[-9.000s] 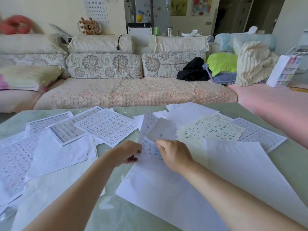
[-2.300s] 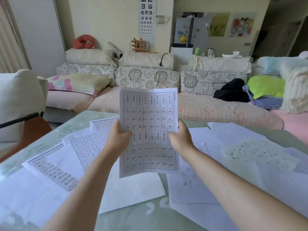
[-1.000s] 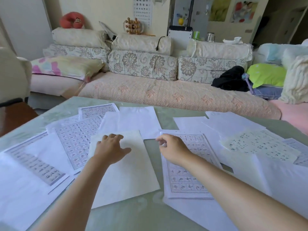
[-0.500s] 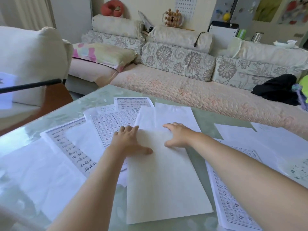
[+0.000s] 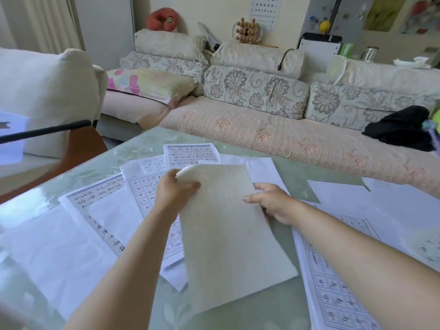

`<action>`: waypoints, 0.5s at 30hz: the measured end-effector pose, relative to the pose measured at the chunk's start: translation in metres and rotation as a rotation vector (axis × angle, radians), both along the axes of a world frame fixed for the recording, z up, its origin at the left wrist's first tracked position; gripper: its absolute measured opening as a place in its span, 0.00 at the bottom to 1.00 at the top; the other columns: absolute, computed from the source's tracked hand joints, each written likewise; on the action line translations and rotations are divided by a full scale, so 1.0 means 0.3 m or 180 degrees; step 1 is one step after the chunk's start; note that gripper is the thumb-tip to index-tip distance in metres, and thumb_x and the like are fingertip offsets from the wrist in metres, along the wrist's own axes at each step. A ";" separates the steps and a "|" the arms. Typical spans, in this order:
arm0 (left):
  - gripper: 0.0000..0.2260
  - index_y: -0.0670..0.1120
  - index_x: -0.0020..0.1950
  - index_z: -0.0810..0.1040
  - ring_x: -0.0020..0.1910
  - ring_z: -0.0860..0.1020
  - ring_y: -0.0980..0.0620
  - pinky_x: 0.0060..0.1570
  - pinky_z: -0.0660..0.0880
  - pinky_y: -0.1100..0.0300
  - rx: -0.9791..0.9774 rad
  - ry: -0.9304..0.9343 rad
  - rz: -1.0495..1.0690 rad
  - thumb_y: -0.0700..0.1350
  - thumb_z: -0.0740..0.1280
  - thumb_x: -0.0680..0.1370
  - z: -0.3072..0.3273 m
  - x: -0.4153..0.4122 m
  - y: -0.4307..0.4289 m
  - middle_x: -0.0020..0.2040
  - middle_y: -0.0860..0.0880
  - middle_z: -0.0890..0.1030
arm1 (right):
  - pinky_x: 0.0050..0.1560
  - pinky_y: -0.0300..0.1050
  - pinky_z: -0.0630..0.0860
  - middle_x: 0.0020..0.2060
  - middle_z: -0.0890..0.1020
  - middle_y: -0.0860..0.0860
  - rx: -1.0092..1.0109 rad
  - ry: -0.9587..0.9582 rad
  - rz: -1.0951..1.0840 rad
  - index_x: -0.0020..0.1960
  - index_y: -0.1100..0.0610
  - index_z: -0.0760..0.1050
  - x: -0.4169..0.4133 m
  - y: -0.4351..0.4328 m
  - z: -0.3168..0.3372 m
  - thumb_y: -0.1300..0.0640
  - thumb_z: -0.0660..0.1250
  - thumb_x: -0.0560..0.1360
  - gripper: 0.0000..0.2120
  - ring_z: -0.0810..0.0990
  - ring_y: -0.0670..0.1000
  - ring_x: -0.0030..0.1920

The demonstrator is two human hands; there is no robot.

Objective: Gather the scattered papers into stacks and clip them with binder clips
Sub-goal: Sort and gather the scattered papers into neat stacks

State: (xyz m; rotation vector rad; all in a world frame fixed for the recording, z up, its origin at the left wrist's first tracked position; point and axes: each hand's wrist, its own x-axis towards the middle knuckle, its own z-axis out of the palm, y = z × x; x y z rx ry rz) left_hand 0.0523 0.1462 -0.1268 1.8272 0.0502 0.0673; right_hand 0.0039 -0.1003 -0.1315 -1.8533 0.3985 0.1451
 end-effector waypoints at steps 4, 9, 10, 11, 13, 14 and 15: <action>0.23 0.47 0.67 0.71 0.53 0.80 0.47 0.54 0.77 0.50 0.0293 0.0028 0.0014 0.50 0.72 0.74 -0.016 0.016 -0.034 0.58 0.49 0.81 | 0.49 0.53 0.83 0.49 0.86 0.55 -0.0373 -0.0335 -0.0546 0.52 0.56 0.81 0.012 -0.030 0.007 0.68 0.72 0.70 0.13 0.86 0.56 0.46; 0.26 0.44 0.73 0.64 0.69 0.64 0.41 0.61 0.67 0.50 0.1977 0.0379 -0.0225 0.52 0.64 0.78 -0.034 0.001 -0.096 0.67 0.43 0.72 | 0.44 0.44 0.74 0.52 0.82 0.55 -0.2150 -0.0365 -0.1264 0.56 0.58 0.75 0.099 -0.140 0.034 0.58 0.69 0.71 0.14 0.81 0.58 0.52; 0.25 0.43 0.71 0.65 0.69 0.63 0.41 0.60 0.67 0.50 0.2224 0.0394 -0.0285 0.52 0.63 0.78 -0.033 -0.004 -0.109 0.67 0.42 0.71 | 0.49 0.45 0.74 0.58 0.80 0.56 -0.2392 -0.0202 -0.1162 0.64 0.59 0.71 0.118 -0.153 0.033 0.55 0.70 0.72 0.22 0.79 0.59 0.57; 0.24 0.42 0.70 0.65 0.68 0.63 0.40 0.61 0.66 0.50 0.2388 0.0418 -0.0335 0.52 0.63 0.78 -0.030 -0.006 -0.122 0.67 0.41 0.71 | 0.54 0.47 0.74 0.63 0.77 0.57 -0.2564 -0.0002 -0.0997 0.69 0.60 0.65 0.130 -0.160 0.030 0.50 0.71 0.71 0.31 0.77 0.60 0.62; 0.24 0.41 0.70 0.65 0.68 0.64 0.39 0.61 0.66 0.50 0.2487 0.0530 -0.0403 0.52 0.62 0.78 -0.019 -0.004 -0.148 0.66 0.40 0.70 | 0.62 0.50 0.73 0.68 0.72 0.57 -0.2723 0.0406 -0.0606 0.74 0.59 0.58 0.151 -0.165 0.007 0.38 0.71 0.68 0.44 0.72 0.61 0.67; 0.24 0.41 0.69 0.65 0.67 0.66 0.39 0.59 0.67 0.51 0.2403 0.0616 -0.0427 0.52 0.63 0.78 -0.010 -0.002 -0.161 0.66 0.40 0.71 | 0.64 0.51 0.72 0.70 0.70 0.57 -0.2718 0.0521 -0.0458 0.76 0.58 0.56 0.159 -0.165 -0.005 0.35 0.70 0.67 0.47 0.70 0.61 0.69; 0.23 0.41 0.68 0.66 0.64 0.69 0.40 0.56 0.69 0.51 0.2228 0.0729 -0.0440 0.52 0.64 0.77 -0.003 0.001 -0.171 0.63 0.41 0.72 | 0.66 0.52 0.70 0.72 0.69 0.56 -0.2731 0.0548 -0.0341 0.77 0.57 0.55 0.163 -0.161 -0.016 0.33 0.68 0.67 0.48 0.68 0.61 0.71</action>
